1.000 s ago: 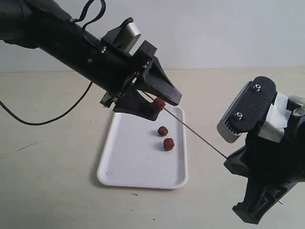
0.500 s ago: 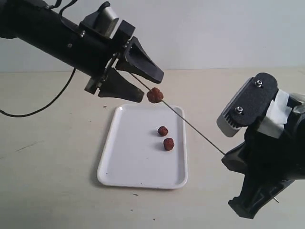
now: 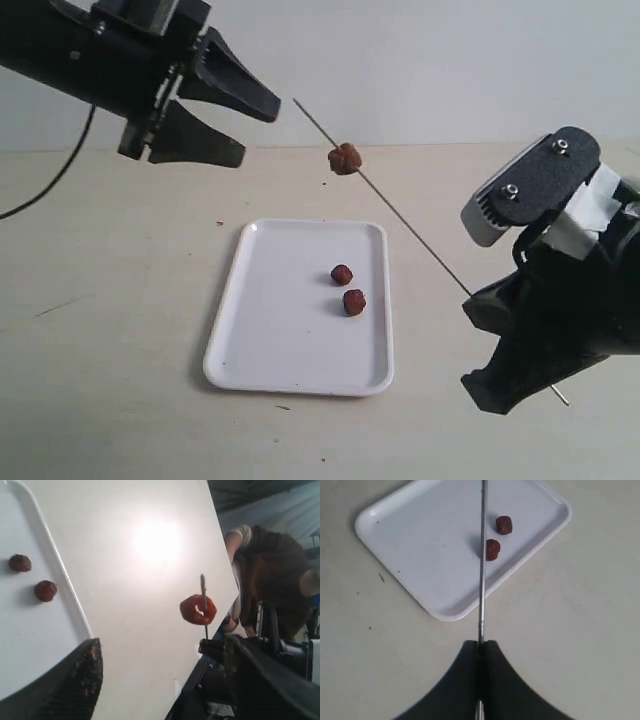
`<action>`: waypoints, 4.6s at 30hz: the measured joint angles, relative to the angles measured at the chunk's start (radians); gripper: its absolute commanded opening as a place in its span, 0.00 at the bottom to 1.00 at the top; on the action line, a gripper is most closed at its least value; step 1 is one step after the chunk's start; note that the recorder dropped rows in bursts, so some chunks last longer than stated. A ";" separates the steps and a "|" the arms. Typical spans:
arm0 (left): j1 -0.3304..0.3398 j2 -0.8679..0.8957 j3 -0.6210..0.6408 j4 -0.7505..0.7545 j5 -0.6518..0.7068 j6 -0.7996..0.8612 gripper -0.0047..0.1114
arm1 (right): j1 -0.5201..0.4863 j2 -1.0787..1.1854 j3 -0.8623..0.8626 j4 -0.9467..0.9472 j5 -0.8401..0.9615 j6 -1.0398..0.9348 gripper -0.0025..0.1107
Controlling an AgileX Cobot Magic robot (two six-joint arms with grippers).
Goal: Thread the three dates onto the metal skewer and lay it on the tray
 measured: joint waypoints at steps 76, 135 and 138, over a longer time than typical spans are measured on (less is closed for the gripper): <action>-0.489 0.309 0.000 0.838 -0.684 0.395 0.56 | 0.000 -0.277 -0.002 -0.187 0.384 0.178 0.02; -0.527 0.409 -0.010 0.815 -0.765 0.448 0.50 | 0.000 -0.277 -0.002 -0.195 0.373 0.178 0.02; -0.527 0.409 -0.010 0.820 -0.765 0.448 0.45 | 0.000 -0.277 -0.002 -0.195 0.373 0.178 0.02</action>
